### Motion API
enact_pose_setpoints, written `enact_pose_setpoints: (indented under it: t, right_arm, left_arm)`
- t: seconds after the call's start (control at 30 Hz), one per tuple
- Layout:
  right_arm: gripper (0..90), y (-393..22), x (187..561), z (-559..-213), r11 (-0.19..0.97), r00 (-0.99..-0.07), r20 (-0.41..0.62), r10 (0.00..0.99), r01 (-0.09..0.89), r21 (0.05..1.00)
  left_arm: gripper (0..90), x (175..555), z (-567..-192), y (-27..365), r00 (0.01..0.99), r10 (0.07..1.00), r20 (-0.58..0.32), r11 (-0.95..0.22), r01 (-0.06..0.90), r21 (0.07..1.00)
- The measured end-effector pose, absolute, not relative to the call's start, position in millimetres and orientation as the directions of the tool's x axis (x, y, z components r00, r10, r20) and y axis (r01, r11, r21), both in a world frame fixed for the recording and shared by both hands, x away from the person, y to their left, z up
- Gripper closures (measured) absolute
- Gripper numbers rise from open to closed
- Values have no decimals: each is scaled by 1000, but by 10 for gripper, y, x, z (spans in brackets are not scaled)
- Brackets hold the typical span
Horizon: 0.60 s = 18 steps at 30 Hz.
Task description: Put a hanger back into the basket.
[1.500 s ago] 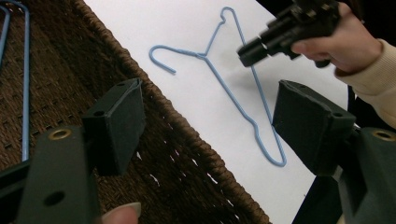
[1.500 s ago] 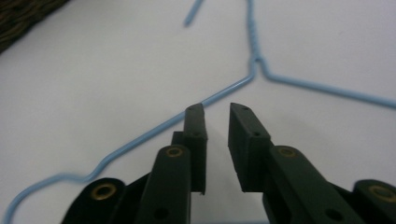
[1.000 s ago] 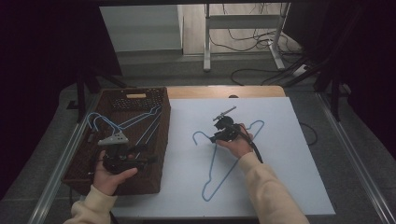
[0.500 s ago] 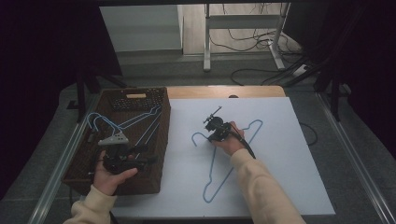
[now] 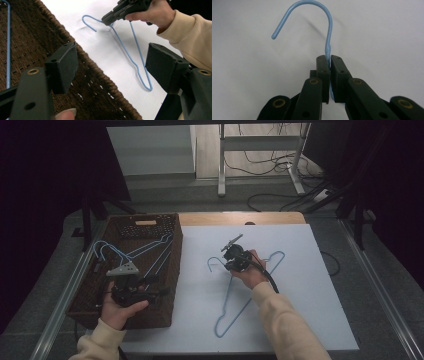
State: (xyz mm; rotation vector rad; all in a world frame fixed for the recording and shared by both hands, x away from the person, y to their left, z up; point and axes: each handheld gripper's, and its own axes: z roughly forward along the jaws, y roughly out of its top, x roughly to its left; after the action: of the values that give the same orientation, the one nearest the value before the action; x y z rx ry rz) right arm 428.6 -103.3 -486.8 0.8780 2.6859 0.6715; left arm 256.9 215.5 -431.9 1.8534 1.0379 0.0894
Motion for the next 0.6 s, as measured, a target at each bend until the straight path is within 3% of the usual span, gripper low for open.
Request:
enact_pose_setpoints:
  t: [0.6]
  right_arm:
    - [861, -1297, 3924, -4587, 640, -762, -77, 642, 478, 602]
  left_arm:
    - [261, 2558, -4254, 1593, 706, 625, -333, -264, 592, 761]
